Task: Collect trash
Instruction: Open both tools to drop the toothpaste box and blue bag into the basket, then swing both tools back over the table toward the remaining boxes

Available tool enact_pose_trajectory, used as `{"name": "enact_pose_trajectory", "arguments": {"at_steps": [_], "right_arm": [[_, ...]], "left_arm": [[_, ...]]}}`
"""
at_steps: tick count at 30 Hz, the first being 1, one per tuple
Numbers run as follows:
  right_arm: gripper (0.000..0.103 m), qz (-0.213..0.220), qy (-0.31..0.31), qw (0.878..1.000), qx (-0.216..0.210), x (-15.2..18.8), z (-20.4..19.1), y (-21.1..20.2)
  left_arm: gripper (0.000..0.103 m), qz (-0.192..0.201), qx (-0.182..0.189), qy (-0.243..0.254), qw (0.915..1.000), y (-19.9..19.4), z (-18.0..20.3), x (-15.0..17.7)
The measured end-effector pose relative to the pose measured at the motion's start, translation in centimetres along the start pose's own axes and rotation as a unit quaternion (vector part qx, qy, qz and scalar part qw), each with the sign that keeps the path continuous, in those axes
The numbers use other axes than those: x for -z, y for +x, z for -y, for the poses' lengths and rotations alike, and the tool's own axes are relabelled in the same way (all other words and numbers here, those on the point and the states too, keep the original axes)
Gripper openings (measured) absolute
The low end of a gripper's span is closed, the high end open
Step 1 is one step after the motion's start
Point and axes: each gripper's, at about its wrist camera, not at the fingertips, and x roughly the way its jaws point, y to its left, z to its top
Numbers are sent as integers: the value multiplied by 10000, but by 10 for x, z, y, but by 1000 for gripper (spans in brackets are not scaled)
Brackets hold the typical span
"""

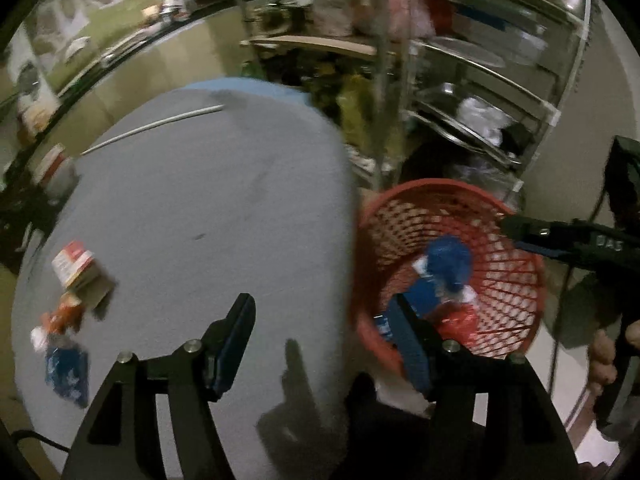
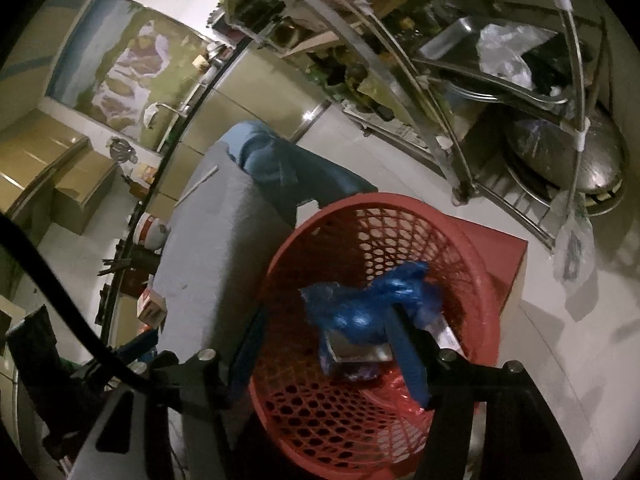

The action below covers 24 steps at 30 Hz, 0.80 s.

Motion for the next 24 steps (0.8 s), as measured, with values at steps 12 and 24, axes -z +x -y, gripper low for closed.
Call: {"name": "enact_pose_trajectory", "arguments": {"at_steps": [12, 24], "right_arm": [[65, -352, -665, 9964, -381, 17, -69, 28], [65, -867, -1510, 9826, -643, 46, -151, 66]], "left_arm": [[69, 76, -654, -1257, 9899, -35, -96, 64], [69, 52, -1255, -2832, 9508, -58, -219, 151]]}}
